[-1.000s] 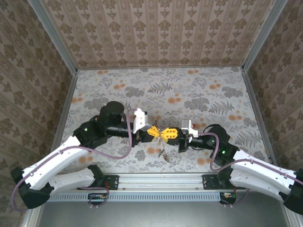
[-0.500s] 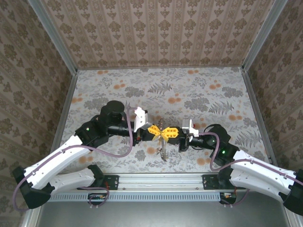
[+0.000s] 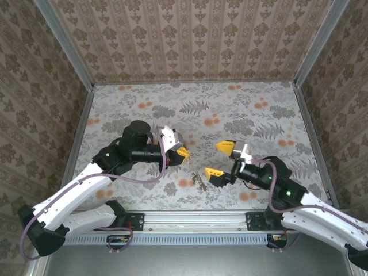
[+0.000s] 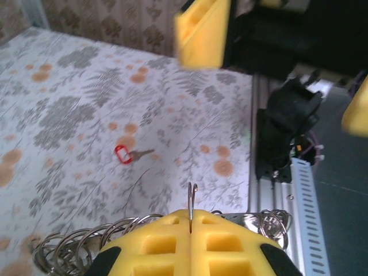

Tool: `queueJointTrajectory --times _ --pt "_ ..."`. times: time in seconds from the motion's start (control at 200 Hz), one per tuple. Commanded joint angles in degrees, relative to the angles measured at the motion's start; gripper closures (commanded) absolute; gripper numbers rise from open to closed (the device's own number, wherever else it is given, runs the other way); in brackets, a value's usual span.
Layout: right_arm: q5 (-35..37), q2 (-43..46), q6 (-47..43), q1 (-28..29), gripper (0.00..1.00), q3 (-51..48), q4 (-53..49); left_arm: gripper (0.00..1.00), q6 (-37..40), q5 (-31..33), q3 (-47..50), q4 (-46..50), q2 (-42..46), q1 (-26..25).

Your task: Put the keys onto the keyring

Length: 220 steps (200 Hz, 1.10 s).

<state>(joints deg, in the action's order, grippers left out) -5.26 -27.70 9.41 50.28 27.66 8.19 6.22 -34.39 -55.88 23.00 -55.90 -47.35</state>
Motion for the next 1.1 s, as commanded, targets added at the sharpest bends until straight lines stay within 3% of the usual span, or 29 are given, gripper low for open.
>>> queueJointTrajectory --times 0.0,0.09,0.175,0.395,0.55,0.705,0.83,1.095 --pt "21.76 2.27 4.87 -0.50 0.00 6.44 -23.37 1.00 -3.00 2.15 1.27 -1.08 1.14 1.31" --pt "28.78 -4.69 8.98 -4.13 0.01 12.74 -36.31 1.00 -8.51 2.48 5.46 -6.13 2.31 2.53" --pt "25.46 -14.54 11.12 -10.07 0.04 17.42 -43.77 1.00 -9.27 3.86 6.78 -5.48 3.82 2.54" --pt "14.65 -33.40 9.84 -20.81 0.14 19.58 -42.01 1.00 -12.14 3.56 10.74 -8.77 7.86 2.70" --pt "10.56 -40.67 7.61 -23.85 0.19 21.69 -46.44 1.00 -13.65 1.22 12.50 -12.60 8.92 3.31" --pt "4.46 -47.91 6.50 -29.32 0.27 22.48 -44.25 1.00 -15.58 -1.96 13.37 -15.99 8.18 5.30" --pt "3.10 -54.25 5.71 -29.80 0.36 23.80 -43.72 1.00 -16.65 -3.89 13.74 -16.88 8.97 6.52" --pt "3.19 -63.92 4.14 -29.77 0.38 27.87 -42.11 1.00 -18.37 -6.40 15.02 -20.43 7.72 8.66"
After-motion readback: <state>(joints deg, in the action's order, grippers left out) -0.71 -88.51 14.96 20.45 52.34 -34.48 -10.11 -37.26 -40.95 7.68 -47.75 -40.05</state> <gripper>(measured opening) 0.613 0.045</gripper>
